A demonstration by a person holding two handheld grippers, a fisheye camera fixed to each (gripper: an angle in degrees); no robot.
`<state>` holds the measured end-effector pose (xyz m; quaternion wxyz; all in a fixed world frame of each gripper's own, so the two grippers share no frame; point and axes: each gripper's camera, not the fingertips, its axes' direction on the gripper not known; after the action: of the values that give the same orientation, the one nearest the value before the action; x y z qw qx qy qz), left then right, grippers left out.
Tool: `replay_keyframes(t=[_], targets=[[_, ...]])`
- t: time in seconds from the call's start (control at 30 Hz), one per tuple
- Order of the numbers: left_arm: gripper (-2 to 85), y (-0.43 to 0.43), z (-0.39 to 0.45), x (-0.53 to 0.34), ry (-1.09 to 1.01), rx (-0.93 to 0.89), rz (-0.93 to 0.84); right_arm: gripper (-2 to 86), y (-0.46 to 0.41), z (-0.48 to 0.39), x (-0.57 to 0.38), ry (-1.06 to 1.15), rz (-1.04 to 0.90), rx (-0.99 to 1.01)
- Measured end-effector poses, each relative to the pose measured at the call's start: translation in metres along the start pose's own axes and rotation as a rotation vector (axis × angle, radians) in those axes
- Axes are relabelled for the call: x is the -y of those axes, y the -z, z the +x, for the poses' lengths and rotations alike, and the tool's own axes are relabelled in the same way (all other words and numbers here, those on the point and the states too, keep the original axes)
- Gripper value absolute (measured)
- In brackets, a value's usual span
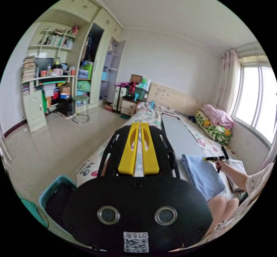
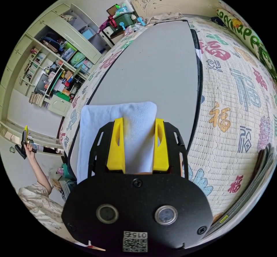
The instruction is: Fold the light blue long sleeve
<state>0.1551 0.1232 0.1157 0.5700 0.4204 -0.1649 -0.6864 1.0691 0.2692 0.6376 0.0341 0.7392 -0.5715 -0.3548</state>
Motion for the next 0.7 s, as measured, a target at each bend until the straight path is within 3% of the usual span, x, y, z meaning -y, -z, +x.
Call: replay_keyframes(t=[0.1,0.2,0.37,0.47,0.7], targets=[[2.5,-0.038,-0.005,-0.04,-0.009,-0.04,-0.1,15.0,-0.001,0.004,0.004,-0.021,0.015,0.06],[8.1,-0.196,0.071,-0.125,-0.076,-0.258,-0.352,14.8,0.005,0.005,0.007,-0.046,0.055,0.108],[13.4,-0.427,0.202,-0.224,-0.026,-0.596,-0.606,16.1,0.006,-0.011,0.018,-0.013,0.064,0.122],[15.6,-0.521,0.279,-0.267,-0.059,-0.638,-0.709,17.3,-0.006,-0.019,0.023,-0.003,0.04,0.137],[18.7,-0.634,0.386,-0.344,-0.124,-0.683,-0.808,17.2,-0.023,-0.032,0.017,0.044,-0.001,0.137]])
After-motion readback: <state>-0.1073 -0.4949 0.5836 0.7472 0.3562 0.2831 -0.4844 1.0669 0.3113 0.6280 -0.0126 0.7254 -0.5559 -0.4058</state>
